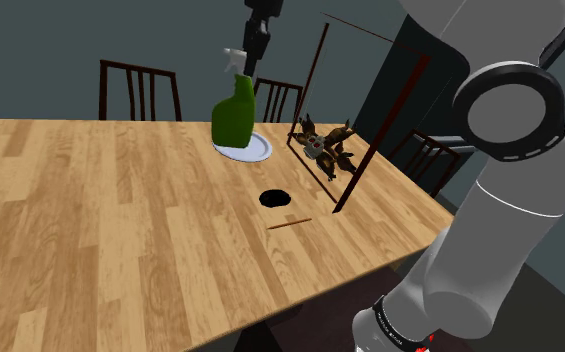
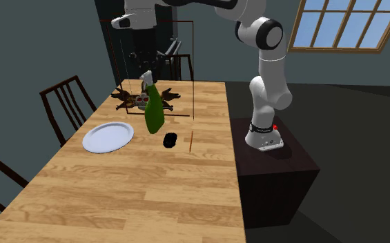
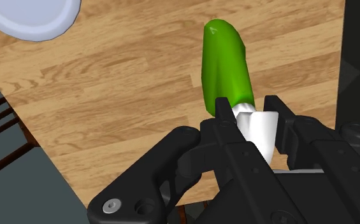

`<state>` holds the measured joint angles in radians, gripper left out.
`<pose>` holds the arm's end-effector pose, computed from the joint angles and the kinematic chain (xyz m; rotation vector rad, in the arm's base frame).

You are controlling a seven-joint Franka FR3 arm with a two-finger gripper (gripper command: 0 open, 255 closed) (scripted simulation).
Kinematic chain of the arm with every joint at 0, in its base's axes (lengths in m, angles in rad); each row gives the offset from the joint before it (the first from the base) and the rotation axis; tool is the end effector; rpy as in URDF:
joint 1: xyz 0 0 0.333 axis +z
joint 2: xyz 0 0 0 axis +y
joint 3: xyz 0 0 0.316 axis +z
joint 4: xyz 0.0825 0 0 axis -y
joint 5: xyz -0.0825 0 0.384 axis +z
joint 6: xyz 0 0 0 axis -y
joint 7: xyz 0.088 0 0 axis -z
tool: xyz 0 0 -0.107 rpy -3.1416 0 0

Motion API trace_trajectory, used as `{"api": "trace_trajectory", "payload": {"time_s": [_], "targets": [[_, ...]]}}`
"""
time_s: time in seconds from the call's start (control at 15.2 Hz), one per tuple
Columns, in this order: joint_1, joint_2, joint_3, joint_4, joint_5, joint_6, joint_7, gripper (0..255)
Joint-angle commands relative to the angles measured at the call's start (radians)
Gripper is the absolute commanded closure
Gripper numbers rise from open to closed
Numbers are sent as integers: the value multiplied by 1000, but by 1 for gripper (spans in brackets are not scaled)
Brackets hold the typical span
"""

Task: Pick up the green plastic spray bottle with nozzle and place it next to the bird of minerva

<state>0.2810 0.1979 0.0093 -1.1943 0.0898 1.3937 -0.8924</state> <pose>0.5666 0.1798 0.6697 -2.5233 -1.7233 -0.0431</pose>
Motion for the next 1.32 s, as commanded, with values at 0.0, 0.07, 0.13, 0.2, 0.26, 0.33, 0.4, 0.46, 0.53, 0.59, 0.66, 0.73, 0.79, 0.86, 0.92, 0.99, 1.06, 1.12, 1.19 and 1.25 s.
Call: {"api": "trace_trajectory", "payload": {"time_s": [0.0, 0.07, 0.13, 0.2, 0.26, 0.33, 0.4, 0.46, 0.53, 0.59, 0.66, 0.73, 0.79, 0.86, 0.92, 0.99, 1.06, 1.12, 1.19, 1.25], "targets": [[0, 22, 0, 64, 0, -42, 4, 255], [0, 33, 0, 95, 1, -61, 6, 255], [0, 46, 1, 128, 1, -82, 7, 255], [-1, 59, 1, 163, 1, -103, 9, 255], [-1, 75, 1, 200, 2, -125, 11, 255], [-1, 91, 1, 241, 2, -149, 13, 255], [-2, 110, 1, 285, 3, -174, 16, 255], [-2, 132, 2, 334, 3, -202, 18, 255], [-2, 149, 2, 372, 4, -222, 20, 255], [-17, 100, -4, 294, 6, -196, -2, 255], [-31, 58, -11, 230, 7, -175, -24, 255], [-45, 21, -18, 175, 8, -159, -46, 255], [-58, -11, -26, 127, 8, -146, -69, 255], [-70, -41, -35, 84, 9, -135, -91, 255], [-83, -68, -44, 46, 9, -125, -113, 255], [-95, -94, -53, 11, 8, -117, -136, 255], [-108, -117, -62, -21, 7, -110, -158, 255], [-120, -138, -72, -51, 6, -105, -181, 255], [-131, -158, -82, -77, 5, -100, -204, 255], [-143, -177, -92, -102, 3, -96, -227, 255]]}}
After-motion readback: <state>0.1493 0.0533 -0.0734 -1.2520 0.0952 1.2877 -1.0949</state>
